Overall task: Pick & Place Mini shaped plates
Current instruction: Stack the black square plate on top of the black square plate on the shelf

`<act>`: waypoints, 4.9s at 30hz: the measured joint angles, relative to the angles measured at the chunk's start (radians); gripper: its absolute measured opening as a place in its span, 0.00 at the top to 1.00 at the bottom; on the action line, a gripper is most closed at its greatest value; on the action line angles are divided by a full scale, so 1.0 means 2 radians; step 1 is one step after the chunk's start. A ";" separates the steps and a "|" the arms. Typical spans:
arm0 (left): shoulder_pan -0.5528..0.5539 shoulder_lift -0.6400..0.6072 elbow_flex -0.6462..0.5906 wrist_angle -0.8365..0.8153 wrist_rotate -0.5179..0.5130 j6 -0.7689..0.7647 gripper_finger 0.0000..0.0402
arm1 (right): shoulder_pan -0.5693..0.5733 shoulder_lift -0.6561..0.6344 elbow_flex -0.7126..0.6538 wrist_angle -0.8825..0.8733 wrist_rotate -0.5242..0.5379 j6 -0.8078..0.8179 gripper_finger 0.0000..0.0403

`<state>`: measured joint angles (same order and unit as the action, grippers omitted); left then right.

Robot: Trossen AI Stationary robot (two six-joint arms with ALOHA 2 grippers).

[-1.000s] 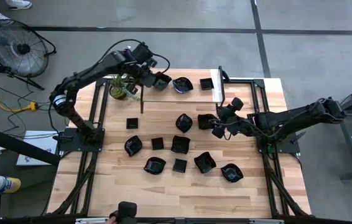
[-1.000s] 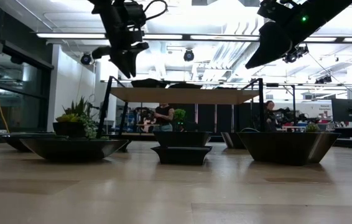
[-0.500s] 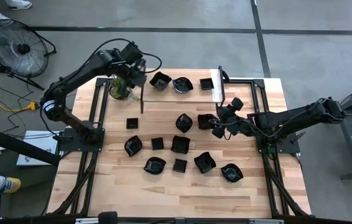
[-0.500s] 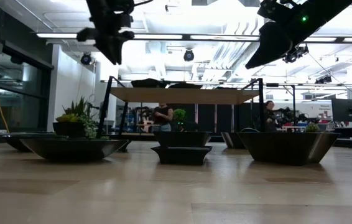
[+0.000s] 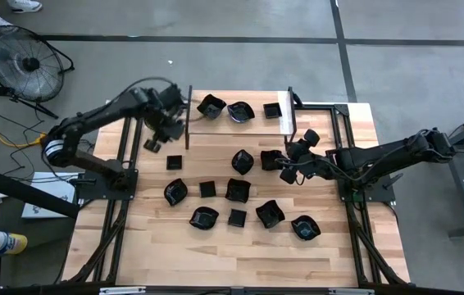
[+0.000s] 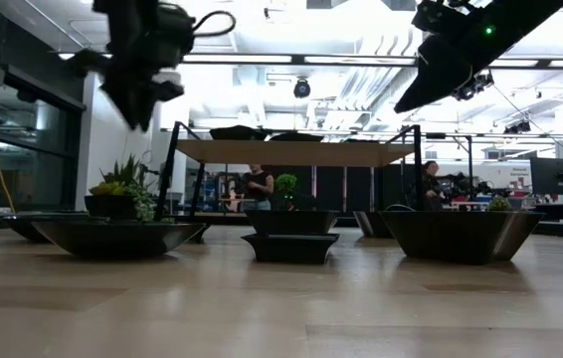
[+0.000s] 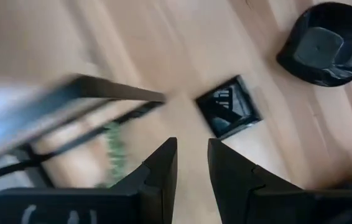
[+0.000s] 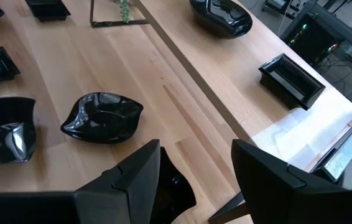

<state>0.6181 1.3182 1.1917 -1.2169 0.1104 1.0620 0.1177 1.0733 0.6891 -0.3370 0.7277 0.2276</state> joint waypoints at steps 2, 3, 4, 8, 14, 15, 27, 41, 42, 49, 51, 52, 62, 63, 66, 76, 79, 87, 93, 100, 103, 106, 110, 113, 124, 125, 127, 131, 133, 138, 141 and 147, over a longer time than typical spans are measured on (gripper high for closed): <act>-0.010 -0.025 -0.050 0.023 -0.011 -0.030 0.79 | 0.000 0.000 0.000 0.000 0.001 0.000 0.52; -0.016 -0.040 -0.072 0.033 -0.018 -0.052 0.79 | 0.000 0.000 0.000 0.000 0.002 0.000 0.52; -0.021 -0.055 -0.096 0.045 -0.025 -0.080 0.79 | 0.000 0.000 0.000 0.000 0.002 0.001 0.52; -0.039 -0.113 -0.187 0.094 -0.035 -0.214 0.79 | 0.000 0.000 0.000 0.000 0.002 0.006 0.52; -0.061 -0.151 -0.202 0.155 -0.077 -0.362 0.79 | 0.000 0.000 0.000 0.002 0.002 0.019 0.52; -0.060 -0.153 -0.202 0.159 -0.078 -0.374 0.79 | 0.000 0.000 0.000 0.002 0.001 0.022 0.52; -0.061 -0.157 -0.237 0.157 -0.042 -0.405 0.79 | 0.000 0.000 0.000 -0.005 -0.001 0.021 0.52; -0.176 -0.150 -0.286 0.207 -0.051 -0.357 0.79 | 0.000 0.000 0.000 -0.009 -0.001 0.018 0.52; -0.188 -0.145 -0.286 0.208 -0.064 -0.364 0.79 | 0.000 0.000 0.000 -0.009 -0.001 0.018 0.52; -0.248 -0.089 -0.286 0.216 -0.164 -0.382 0.79 | 0.000 0.000 0.000 -0.009 -0.001 0.017 0.52; -0.255 -0.071 -0.286 0.225 -0.172 -0.382 0.79 | 0.000 0.000 0.000 -0.009 -0.001 0.017 0.52; -0.255 -0.060 -0.286 0.229 -0.174 -0.381 0.79 | 0.000 0.000 0.000 -0.009 -0.002 0.018 0.52; -0.254 -0.008 -0.286 0.244 -0.185 -0.380 0.79 | 0.000 0.000 0.000 -0.011 -0.002 0.018 0.52; -0.254 -0.008 -0.286 0.246 -0.183 -0.380 0.79 | 0.000 0.000 0.000 -0.011 -0.002 0.018 0.52; -0.254 -0.006 -0.286 0.247 -0.185 -0.378 0.79 | 0.000 0.000 0.000 -0.010 -0.002 0.017 0.52; -0.254 -0.004 -0.286 0.257 -0.195 -0.380 0.79 | 0.000 0.000 0.000 -0.010 -0.002 0.017 0.52; -0.254 0.001 -0.286 0.257 -0.195 -0.389 0.79 | 0.000 0.000 0.000 -0.010 -0.002 0.017 0.52; -0.254 0.029 -0.286 0.261 -0.195 -0.395 0.79 | 0.000 0.000 0.000 -0.010 -0.002 0.017 0.52; -0.254 0.030 -0.286 0.263 -0.201 -0.399 0.79 | 0.000 0.000 0.000 -0.011 -0.002 0.018 0.52; -0.254 0.030 -0.286 0.263 -0.203 -0.403 0.79 | 0.000 0.000 0.000 -0.011 -0.002 0.018 0.52; -0.254 0.030 -0.286 0.263 -0.203 -0.403 0.80 | 0.000 0.000 0.000 -0.011 -0.002 0.019 0.52; -0.254 0.030 -0.286 0.263 -0.202 -0.403 0.84 | 0.000 0.000 0.000 -0.011 -0.003 0.022 0.52; -0.253 0.030 -0.286 0.262 -0.208 -0.404 0.93 | 0.000 0.000 0.000 -0.011 -0.013 0.023 0.52; -0.253 0.030 -0.286 0.262 -0.210 -0.406 0.98 | 0.000 0.000 0.000 -0.011 -0.014 0.023 0.52; -0.253 0.030 -0.283 0.251 -0.203 -0.405 0.99 | 0.000 0.000 0.000 -0.010 -0.014 0.027 0.52; -0.254 0.030 -0.279 0.245 -0.201 -0.405 0.99 | 0.000 0.000 0.000 -0.010 -0.014 0.030 0.52; -0.254 0.030 -0.269 0.235 -0.199 -0.404 1.00 | 0.000 0.000 0.000 -0.010 -0.015 0.033 0.52; -0.264 0.030 -0.249 0.216 -0.205 -0.398 1.00 | 0.000 0.000 0.000 -0.003 -0.029 0.043 0.52; -0.277 0.030 -0.239 0.212 -0.210 -0.390 1.00 | 0.000 0.000 0.000 0.003 -0.033 0.042 0.52; -0.327 0.030 -0.215 0.191 -0.249 -0.384 1.00 | 0.000 0.000 0.000 0.019 -0.044 0.035 0.52; -0.361 0.030 -0.206 0.178 -0.281 -0.385 1.00 | 0.000 0.003 0.000 0.033 -0.047 0.029 0.52; -0.430 0.030 -0.194 0.163 -0.346 -0.362 1.00 | 0.000 0.026 0.000 0.079 -0.065 0.008 0.52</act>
<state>-0.2421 1.3781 0.8046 -0.8917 -0.5807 0.3375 0.1181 1.1255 0.6888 -0.1790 0.5969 0.2443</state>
